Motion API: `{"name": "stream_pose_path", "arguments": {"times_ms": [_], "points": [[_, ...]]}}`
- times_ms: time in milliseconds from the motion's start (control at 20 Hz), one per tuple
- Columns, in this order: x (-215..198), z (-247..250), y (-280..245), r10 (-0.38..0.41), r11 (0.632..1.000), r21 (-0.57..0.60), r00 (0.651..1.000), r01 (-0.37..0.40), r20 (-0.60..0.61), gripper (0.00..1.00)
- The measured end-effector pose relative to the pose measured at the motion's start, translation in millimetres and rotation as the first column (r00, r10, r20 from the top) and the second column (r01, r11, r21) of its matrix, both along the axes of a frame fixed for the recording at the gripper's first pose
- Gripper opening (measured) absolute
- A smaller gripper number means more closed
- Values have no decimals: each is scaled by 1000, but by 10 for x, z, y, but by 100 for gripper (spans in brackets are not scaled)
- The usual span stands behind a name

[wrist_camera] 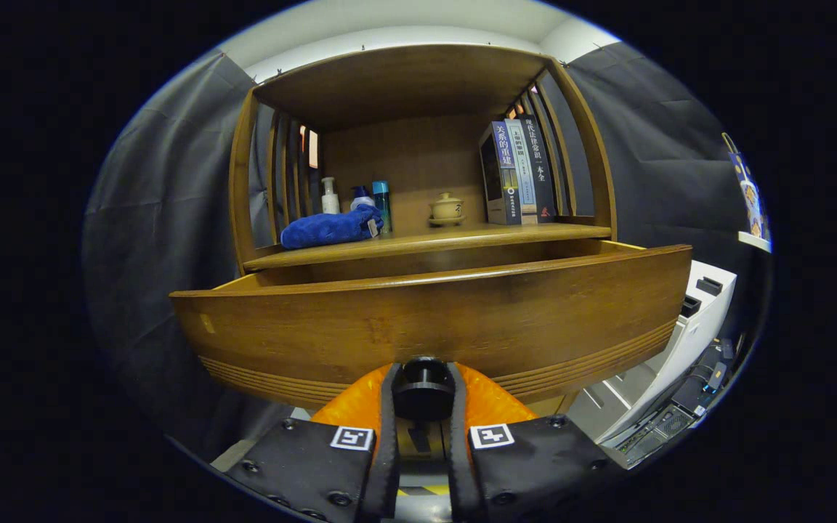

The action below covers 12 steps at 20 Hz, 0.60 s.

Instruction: Pull open the drawer, take out the items inside it, and place them on the countertop above the cabinet.

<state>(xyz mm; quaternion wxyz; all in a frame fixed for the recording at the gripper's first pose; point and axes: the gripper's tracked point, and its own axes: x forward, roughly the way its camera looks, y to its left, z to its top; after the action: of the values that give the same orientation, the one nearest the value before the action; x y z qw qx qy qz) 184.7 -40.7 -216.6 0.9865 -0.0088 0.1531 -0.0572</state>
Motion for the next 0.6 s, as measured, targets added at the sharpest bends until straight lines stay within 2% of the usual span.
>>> {"name": "stream_pose_path", "arguments": {"times_ms": [600], "points": [[-535,-54,58,4,1000,2,999,-4,-32,35]]}}
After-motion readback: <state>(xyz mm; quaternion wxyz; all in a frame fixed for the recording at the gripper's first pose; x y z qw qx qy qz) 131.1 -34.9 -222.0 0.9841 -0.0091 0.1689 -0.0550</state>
